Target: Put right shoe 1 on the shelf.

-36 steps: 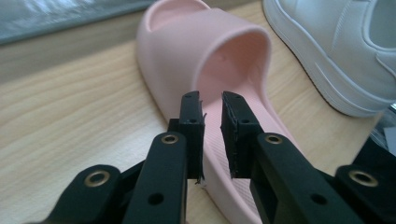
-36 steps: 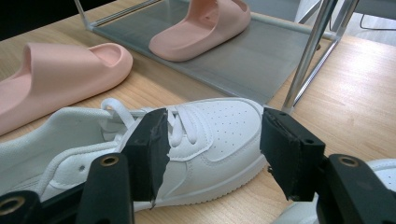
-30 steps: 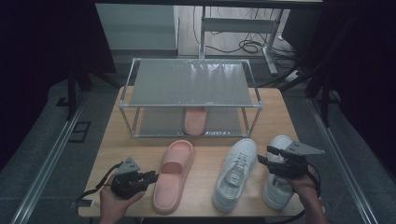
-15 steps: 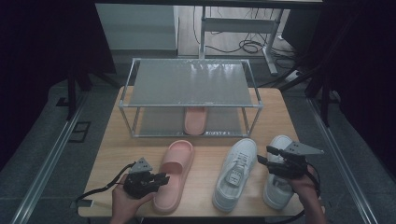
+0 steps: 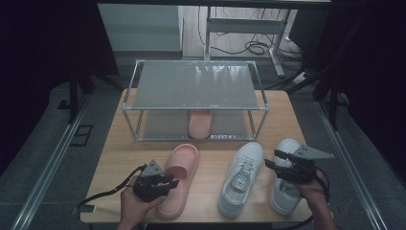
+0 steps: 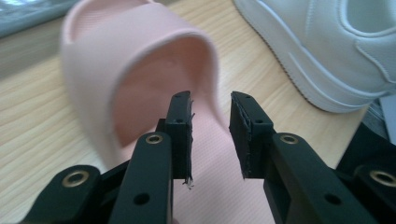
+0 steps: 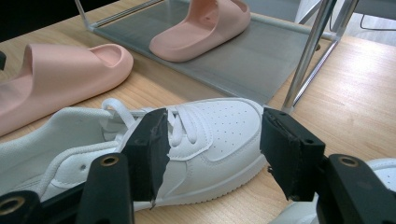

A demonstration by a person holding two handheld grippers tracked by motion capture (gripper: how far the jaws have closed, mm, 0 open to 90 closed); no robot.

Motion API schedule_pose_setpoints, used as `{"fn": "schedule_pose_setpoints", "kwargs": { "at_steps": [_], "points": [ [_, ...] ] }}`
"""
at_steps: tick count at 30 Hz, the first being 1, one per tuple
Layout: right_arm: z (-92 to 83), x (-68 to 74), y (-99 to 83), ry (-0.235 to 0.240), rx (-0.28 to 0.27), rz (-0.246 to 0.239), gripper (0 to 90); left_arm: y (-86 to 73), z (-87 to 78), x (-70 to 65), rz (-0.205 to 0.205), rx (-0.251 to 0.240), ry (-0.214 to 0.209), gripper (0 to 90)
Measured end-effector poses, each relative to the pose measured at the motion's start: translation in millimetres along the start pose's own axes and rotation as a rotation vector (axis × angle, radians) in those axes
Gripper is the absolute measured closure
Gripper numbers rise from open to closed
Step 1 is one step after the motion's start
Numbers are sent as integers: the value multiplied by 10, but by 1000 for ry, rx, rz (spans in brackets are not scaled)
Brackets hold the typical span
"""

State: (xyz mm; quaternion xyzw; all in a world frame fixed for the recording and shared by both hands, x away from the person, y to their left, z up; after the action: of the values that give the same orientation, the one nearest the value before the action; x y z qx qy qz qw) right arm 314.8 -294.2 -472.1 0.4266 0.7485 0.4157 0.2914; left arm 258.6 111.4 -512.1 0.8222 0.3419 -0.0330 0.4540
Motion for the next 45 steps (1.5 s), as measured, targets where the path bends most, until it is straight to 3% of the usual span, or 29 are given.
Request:
{"fn": "schedule_pose_setpoints", "kwargs": {
  "at_steps": [4,9,12,15,17,27,33,39,45],
  "points": [
    [-2,2,3,0,1,-1,427,-23,-120,62,9,-9,70,692],
    [2,12,2,3,4,-4,427,-16,-165,94,17,-12,104,684],
    [-2,5,3,0,-1,-3,427,-35,-168,158,-12,-26,98,676],
    [-7,-6,1,-1,0,-1,427,-83,-162,252,-33,-11,137,665],
    [-5,-6,1,-1,0,1,427,-92,-146,286,-56,-27,110,658],
    [9,7,-3,1,3,-4,427,-77,64,463,-90,-7,123,637],
    [0,-1,-2,-1,2,0,427,-79,163,522,-102,-5,157,710],
    [2,3,0,0,2,-2,427,-83,139,548,-85,-18,225,793],
    [-2,-5,0,-1,1,0,427,-72,106,557,-74,-29,245,847]
  ]
}}
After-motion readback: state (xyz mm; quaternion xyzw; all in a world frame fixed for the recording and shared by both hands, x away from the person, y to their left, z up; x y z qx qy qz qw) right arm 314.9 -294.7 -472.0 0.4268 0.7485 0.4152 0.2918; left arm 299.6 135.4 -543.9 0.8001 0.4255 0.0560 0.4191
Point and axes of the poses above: each handheld gripper's, and its own axes: z roughly forward along the jaws, y roughly out of its top, x roughly to its left, the point moved 5 cm from there along z, roughly forward along the jaws, and after that the axes turned 15 degrees about -y, right-handed, at the moved point
